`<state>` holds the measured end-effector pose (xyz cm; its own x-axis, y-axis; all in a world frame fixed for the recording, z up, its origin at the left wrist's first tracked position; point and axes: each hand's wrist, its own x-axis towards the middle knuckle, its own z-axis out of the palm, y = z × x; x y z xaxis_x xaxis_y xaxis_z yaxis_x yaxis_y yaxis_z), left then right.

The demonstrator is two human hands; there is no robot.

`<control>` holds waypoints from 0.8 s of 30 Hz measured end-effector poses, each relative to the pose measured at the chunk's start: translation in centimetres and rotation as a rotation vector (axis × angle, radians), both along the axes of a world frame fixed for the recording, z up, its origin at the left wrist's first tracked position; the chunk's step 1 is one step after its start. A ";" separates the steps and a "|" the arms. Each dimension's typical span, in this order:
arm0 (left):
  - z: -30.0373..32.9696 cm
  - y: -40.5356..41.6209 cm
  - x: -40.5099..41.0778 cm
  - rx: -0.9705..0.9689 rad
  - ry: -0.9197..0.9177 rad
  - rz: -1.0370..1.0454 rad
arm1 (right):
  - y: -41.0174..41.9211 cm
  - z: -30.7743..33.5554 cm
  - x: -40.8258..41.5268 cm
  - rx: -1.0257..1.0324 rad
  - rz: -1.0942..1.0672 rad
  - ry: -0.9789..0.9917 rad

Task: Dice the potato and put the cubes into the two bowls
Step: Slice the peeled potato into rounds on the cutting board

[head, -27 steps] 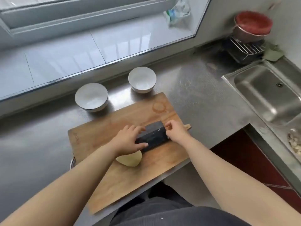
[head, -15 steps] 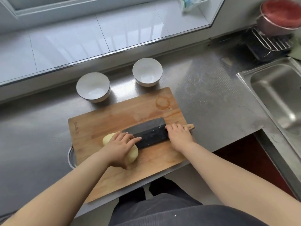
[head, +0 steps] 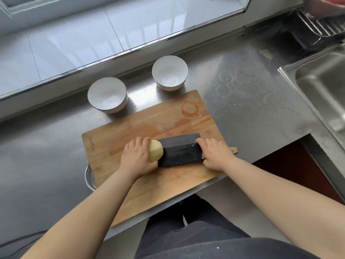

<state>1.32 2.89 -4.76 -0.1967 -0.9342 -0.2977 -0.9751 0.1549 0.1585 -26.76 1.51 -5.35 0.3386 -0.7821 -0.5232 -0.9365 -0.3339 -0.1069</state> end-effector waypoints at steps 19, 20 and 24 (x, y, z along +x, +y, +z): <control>-0.7 0.5 1.7 -0.006 0.230 0.192 | 4.7 0.9 2.0 -0.230 -0.528 -0.005; -0.6 0.4 1.5 -0.014 0.237 0.195 | 4.7 1.1 2.4 -0.229 -0.562 -0.020; -0.5 0.1 1.1 -0.043 0.270 0.203 | 5.1 1.7 3.4 -0.217 -0.650 -0.031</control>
<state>2.40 3.00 -5.25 -0.0720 -0.9728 -0.2201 -0.9106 -0.0259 0.4125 -23.35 6.59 -3.64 -0.2226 -0.9178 -0.3289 -0.9517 0.2777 -0.1308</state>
